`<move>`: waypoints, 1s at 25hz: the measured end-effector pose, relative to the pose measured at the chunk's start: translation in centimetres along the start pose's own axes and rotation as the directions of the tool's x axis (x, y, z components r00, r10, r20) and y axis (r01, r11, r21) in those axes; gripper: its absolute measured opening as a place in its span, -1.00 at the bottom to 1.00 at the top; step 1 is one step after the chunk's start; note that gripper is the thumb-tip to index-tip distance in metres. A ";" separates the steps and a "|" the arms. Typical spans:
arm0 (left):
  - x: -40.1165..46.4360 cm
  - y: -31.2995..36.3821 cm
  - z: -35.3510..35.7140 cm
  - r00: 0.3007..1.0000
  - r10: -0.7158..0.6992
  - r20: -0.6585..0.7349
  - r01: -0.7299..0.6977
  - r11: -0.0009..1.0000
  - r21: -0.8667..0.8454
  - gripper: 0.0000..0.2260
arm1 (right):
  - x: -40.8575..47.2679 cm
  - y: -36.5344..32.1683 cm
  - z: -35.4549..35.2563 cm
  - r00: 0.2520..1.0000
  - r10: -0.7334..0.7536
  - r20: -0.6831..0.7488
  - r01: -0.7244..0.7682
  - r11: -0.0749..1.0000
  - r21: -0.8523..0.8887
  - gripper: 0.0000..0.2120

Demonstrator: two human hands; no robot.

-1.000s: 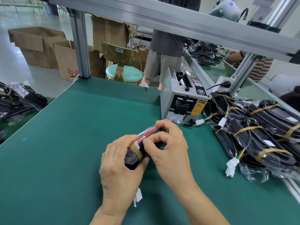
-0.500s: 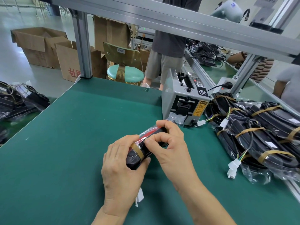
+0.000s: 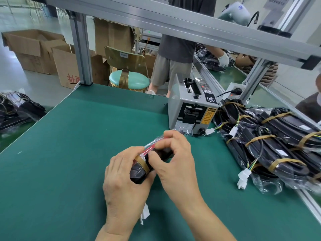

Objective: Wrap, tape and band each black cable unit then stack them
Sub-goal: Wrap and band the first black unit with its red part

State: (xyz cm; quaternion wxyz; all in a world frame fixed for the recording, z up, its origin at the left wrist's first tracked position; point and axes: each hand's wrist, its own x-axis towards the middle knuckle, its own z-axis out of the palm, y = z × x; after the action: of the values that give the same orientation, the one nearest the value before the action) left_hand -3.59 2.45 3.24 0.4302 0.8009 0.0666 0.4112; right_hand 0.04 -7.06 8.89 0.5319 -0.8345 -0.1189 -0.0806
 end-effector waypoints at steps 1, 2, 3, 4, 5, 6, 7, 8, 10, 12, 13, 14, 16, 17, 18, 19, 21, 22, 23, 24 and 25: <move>0.0 0.0 0.0 1.000 0.002 0.001 -0.002 1.000 0.005 -0.46 | 0.0 0.0 0.0 1.000 0.013 -0.010 -0.013 0.999 0.043 -0.72; 0.0 0.1 0.0 1.000 0.006 0.003 -0.006 1.000 0.009 -0.46 | -0.1 0.0 0.0 0.999 0.043 -0.011 -0.042 0.994 0.100 -0.61; 0.0 0.1 0.0 1.000 0.011 0.004 -0.011 1.000 0.010 -0.46 | -0.1 -0.1 0.1 0.998 0.070 -0.002 -0.069 0.989 0.132 -0.55; -0.1 0.1 0.0 1.000 0.016 0.004 -0.016 1.000 0.007 -0.46 | -0.1 -0.1 0.2 0.997 0.071 0.008 -0.072 0.988 0.134 -0.52; -0.1 0.1 0.0 1.000 0.022 0.003 -0.022 1.000 0.002 -0.46 | -0.2 -0.1 0.3 0.998 0.053 0.013 -0.055 0.993 0.107 -0.51; -0.1 0.0 -0.1 1.000 0.027 0.001 -0.027 1.000 -0.001 -0.45 | -0.2 0.0 0.3 0.999 0.035 0.009 -0.036 0.995 0.088 -0.51; -0.1 0.0 -0.1 1.000 0.029 -0.001 -0.029 1.000 -0.003 -0.43 | -0.1 0.1 0.3 1.000 0.027 -0.002 -0.027 0.997 0.074 -0.52; -0.1 0.1 -0.1 1.000 0.028 -0.003 -0.028 1.000 -0.008 -0.40 | -0.2 0.1 0.2 1.000 0.019 -0.003 -0.019 0.998 0.054 -0.53; -0.1 0.1 -0.1 0.999 0.029 -0.014 -0.030 0.999 -0.019 -0.38 | -0.4 0.0 -0.1 1.000 -0.005 0.031 0.005 1.000 -0.009 -0.52; -0.2 0.2 0.0 0.999 0.033 -0.018 -0.033 0.999 -0.014 -0.36 | -0.3 -0.1 -0.4 0.998 0.007 0.057 -0.004 0.999 -0.048 -0.53; -0.2 0.3 0.0 0.999 0.029 -0.021 -0.030 0.999 -0.014 -0.34 | 0.0 -0.1 -0.6 0.998 0.017 0.055 -0.014 0.999 -0.046 -0.53; -0.1 0.3 0.0 1.000 0.021 -0.022 -0.021 1.000 -0.015 -0.33 | 0.2 0.0 -0.7 0.999 0.026 0.043 -0.024 0.999 -0.033 -0.54; 0.0 0.2 -0.1 1.000 0.012 -0.017 -0.012 1.000 -0.008 -0.33 | 0.7 0.1 -0.8 0.999 0.048 0.016 -0.048 0.999 -0.011 -0.55; 0.0 0.1 -0.1 1.000 0.019 -0.015 -0.019 1.000 -0.005 -0.35 | 0.7 0.1 -0.7 0.999 0.043 0.021 -0.043 0.999 -0.020 -0.55; 0.0 0.1 0.0 0.999 0.030 -0.015 -0.030 1.000 -0.008 -0.38 | 0.6 0.0 -0.6 0.999 0.025 0.043 -0.023 0.999 -0.040 -0.54; 0.0 0.1 0.0 0.999 0.037 -0.016 -0.038 0.999 -0.016 -0.43 | 0.3 -0.1 -0.4 0.998 0.000 0.070 0.005 0.998 -0.060 -0.50; 0.1 0.1 0.0 0.999 0.036 -0.021 -0.037 0.999 -0.028 -0.53 | 0.2 -0.2 -0.4 0.993 -0.041 0.106 0.050 0.995 -0.083 -0.42; 0.2 0.0 0.0 0.999 0.035 -0.020 -0.036 0.999 -0.027 -0.55 | 0.4 -0.2 -0.6 0.992 -0.048 0.118 0.059 0.994 -0.092 -0.39; 0.1 0.1 0.0 0.999 0.040 -0.019 -0.040 0.999 -0.026 -0.55 | 0.6 -0.1 -0.9 0.990 -0.050 0.129 0.063 0.992 -0.106 -0.35; 0.1 0.2 0.0 0.999 0.048 -0.018 -0.048 0.998 -0.027 -0.55 | 0.9 0.0 -1.3 0.989 -0.048 0.140 0.066 0.990 -0.125 -0.32; 0.1 0.3 0.0 0.999 0.053 -0.010 -0.054 0.998 -0.032 -0.53 | 1.2 0.1 -1.7 0.988 -0.046 0.149 0.068 0.987 -0.145 -0.29</move>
State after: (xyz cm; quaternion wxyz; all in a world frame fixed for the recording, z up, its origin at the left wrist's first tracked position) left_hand -3.58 2.32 3.53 0.4316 0.7934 0.0404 0.4273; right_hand 1.25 -8.54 9.88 0.4552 -0.8719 -0.1748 -0.0438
